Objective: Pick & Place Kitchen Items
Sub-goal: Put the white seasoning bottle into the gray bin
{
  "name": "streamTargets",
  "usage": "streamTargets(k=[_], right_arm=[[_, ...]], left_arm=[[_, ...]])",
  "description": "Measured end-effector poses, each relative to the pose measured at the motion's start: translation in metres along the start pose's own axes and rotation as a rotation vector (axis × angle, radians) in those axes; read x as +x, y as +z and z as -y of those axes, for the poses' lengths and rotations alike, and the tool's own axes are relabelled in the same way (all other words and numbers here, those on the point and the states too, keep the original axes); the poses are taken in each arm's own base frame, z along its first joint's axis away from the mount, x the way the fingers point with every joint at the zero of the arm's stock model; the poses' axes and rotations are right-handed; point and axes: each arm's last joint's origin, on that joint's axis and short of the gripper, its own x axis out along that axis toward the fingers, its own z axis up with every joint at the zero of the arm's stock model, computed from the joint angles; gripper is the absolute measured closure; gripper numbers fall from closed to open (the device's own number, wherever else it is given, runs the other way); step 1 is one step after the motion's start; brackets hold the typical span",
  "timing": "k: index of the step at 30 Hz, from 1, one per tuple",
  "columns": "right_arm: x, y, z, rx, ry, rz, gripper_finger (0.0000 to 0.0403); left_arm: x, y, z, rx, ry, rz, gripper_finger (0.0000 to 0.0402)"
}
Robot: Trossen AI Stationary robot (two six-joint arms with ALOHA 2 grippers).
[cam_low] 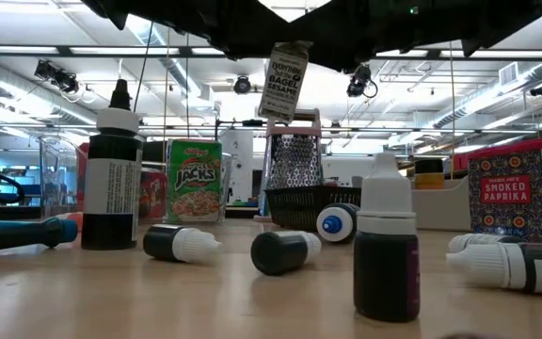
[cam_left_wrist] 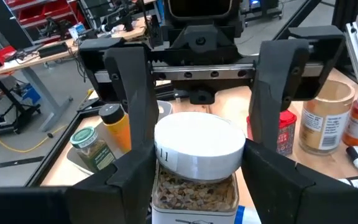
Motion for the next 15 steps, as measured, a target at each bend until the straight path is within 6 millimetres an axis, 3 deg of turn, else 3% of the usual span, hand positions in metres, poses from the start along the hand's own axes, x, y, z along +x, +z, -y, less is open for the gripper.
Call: streamTargets(k=[6,15], right_arm=[[-0.0007,-0.0024,-0.0023,0.007,0.007,-0.036,0.0116],[-0.0015,-0.0029,-0.0055,-0.01,-0.006,-0.037,0.0047]], left_arm=[[0.0003,-0.0004,0.0004,-0.011,-0.004,0.002,0.0186],[-0.0008,0.0083,0.0024,-0.026,-0.044,0.085,0.0178]])
